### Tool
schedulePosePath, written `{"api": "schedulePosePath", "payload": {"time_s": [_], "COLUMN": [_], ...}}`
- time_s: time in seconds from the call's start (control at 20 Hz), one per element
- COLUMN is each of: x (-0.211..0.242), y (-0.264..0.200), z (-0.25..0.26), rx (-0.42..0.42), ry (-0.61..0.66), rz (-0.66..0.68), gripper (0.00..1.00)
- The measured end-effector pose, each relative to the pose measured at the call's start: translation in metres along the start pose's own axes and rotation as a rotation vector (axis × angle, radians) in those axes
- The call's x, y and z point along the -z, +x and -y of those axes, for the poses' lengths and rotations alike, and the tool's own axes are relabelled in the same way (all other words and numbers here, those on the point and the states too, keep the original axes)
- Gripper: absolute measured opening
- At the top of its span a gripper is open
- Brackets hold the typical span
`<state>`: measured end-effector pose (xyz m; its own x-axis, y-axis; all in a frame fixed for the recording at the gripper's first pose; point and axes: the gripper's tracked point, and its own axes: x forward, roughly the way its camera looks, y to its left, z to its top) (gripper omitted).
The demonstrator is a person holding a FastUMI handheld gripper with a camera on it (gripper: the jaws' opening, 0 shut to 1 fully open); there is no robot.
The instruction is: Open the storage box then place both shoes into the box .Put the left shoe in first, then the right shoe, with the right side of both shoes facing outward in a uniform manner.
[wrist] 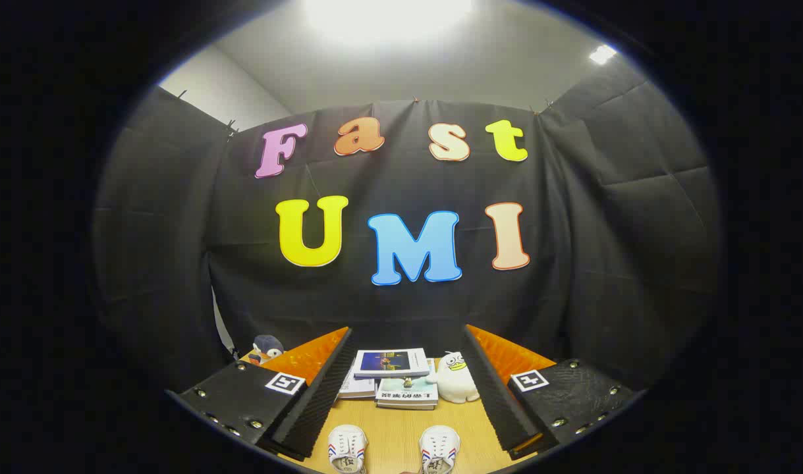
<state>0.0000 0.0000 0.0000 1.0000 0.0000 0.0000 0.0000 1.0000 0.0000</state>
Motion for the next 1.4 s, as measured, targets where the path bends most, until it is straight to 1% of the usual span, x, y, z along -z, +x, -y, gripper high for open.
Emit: {"api": "schedulePosePath", "payload": {"time_s": [0.5, 0.7, 0.85, 0.95, 1.1, 1.2, 1.4], "x": [0.003, 0.011, 0.019, 0.022, 0.030, 0.042, 0.080], "y": [0.014, 0.018, 0.021, 0.025, 0.028, 0.033, 0.040], "z": [0.012, 0.013, 0.016, 0.018, 0.009, -0.007, -0.051], "rx": [-0.112, -0.162, -0.170, -0.150, -0.150, -0.187, -0.318], "ry": [-0.013, 0.032, 0.054, 0.055, 0.065, 0.076, 0.126], "rz": [0.013, 0.005, -0.014, -0.029, -0.047, -0.073, -0.187], "gripper": [0.98, 0.98, 0.98, 0.98, 0.98, 0.98, 0.98]}}
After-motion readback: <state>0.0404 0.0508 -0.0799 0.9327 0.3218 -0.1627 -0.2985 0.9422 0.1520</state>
